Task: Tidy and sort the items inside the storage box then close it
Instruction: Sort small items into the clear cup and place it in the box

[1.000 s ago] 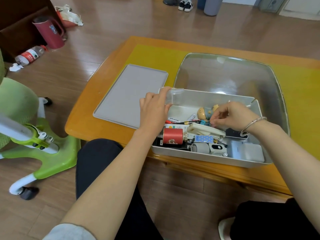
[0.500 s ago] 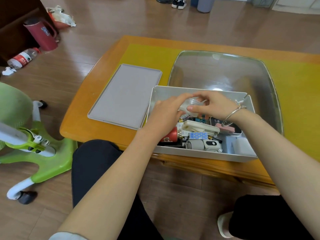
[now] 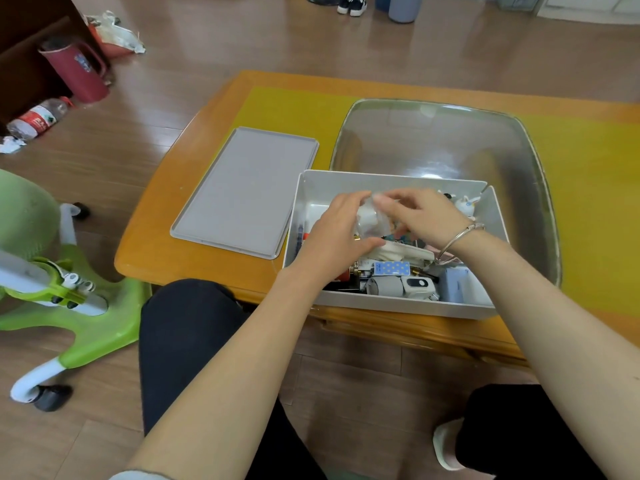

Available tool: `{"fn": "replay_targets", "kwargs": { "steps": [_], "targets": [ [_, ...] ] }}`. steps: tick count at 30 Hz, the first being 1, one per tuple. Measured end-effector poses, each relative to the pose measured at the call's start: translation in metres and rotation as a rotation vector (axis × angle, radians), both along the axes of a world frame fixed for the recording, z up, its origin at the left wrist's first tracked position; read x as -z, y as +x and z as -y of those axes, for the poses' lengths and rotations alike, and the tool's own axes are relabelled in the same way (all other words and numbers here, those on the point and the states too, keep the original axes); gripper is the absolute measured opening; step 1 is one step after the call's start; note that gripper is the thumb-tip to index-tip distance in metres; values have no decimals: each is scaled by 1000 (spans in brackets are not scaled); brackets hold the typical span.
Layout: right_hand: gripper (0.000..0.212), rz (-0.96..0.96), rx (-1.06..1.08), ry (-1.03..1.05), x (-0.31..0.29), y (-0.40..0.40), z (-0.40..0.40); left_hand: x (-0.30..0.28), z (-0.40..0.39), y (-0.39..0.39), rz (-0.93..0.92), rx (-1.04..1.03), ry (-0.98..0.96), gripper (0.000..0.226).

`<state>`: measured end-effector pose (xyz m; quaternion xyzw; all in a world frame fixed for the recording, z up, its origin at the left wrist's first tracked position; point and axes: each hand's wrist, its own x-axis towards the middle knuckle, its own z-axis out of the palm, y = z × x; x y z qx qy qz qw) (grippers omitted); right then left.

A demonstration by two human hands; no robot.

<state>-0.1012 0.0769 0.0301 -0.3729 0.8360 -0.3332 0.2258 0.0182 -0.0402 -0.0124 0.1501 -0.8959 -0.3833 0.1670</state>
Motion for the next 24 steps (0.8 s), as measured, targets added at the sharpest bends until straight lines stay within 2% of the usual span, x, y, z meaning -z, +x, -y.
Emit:
{"fn": "replay_targets", "kwargs": {
  "steps": [2, 3, 6, 9, 11, 13, 15, 16, 21, 24],
  "targets": [
    [66, -127, 11, 44, -4, -1, 1, -1, -3, -1, -29, -1, -20, 69],
    [65, -122, 19, 37, -5, -1, 2, -2, -5, -2, -43, -6, -23, 68],
    [51, -39, 24, -26, -6, 2, 2, -6, -7, -2, -47, -41, 12, 64],
    [26, 77, -54, -108, -4, 3, -5, -9, -3, 1, -26, -27, 135, 54],
    [35, 138, -128, -132, -3, 1, -10, -11, 0, 3, 3, -3, 190, 53],
    [55, 185, -144, -139, -2, -2, -14, -12, 2, 2, 30, -8, 147, 67],
    [78, 151, -70, -91, -4, -4, -16, -14, 2, 1, 51, -16, 65, 74],
    [82, 121, -29, -72, -5, -4, -15, -16, 1, 0, 63, -10, 21, 75],
    [69, -150, -9, 35, -9, 6, -4, -22, -7, -6, 76, -4, -85, 64],
    [42, -99, -24, -65, -10, 10, -4, -28, -4, -5, 76, -5, 48, 58]
  ]
}}
